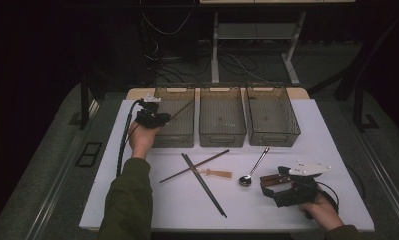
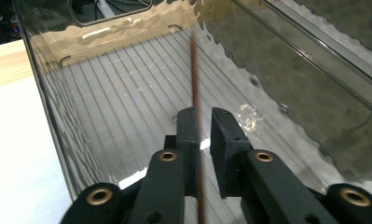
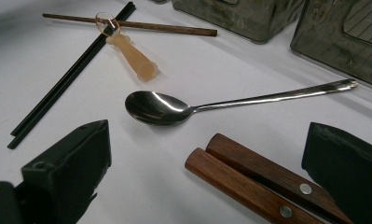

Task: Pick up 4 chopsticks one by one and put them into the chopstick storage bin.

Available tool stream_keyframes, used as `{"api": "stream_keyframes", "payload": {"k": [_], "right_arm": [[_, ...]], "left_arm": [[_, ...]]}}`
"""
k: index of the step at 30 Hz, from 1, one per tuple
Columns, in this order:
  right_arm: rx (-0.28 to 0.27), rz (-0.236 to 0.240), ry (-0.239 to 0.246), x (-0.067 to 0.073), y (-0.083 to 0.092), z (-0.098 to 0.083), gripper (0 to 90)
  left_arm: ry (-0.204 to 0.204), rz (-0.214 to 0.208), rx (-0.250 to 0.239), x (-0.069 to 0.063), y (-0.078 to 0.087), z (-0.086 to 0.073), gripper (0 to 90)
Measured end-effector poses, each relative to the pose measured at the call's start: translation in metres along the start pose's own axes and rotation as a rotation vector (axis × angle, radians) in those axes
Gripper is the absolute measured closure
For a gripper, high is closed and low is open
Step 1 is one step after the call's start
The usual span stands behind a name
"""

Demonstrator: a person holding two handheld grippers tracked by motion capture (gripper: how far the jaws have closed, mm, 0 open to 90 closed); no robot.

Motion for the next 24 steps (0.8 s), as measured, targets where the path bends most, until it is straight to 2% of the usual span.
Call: {"api": "stream_keyframes", "payload": {"k": [5,9,13,17,19,24], "right_arm": [[0.0,0.0,0.0,0.0,0.0,0.0,1.5],[0.0,0.001,0.001,0.0,0.0,0.0,1.5],[0.001,0.001,0.0,0.0,0.0,0.0,1.5],[0.001,0.001,0.003,0.0,0.0,0.0,1.5],[0.001,0.0,0.003,0.0,0.0,0.0,1.5],[0.002,-0.002,0.004,0.0,0.0,0.0,1.5]], "left_arm": [[-0.013,0.006,0.006,-0.002,0.0,0.0,74.7],[-0.011,0.015,-0.013,-0.002,0.002,0.002,65.9],[-0.009,-0.002,-0.027,-0.005,0.008,0.004,55.4],[-0.029,-0.043,-0.046,-0.01,0.018,0.006,43.9],[-0.044,-0.063,-0.055,-0.013,0.023,0.007,40.4],[-0.051,-0.134,-0.06,-0.024,0.034,0.008,32.8]]}}
Point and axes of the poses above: each handheld gripper's, and its own axes: y roughly backward along the jaws, z roughly out of its top, x roughly to its left, the point moved 4 cm from there along -y, roughly forward along the jaws, and after that the axes turned 4 degrees about z, right-handed, at the moved point
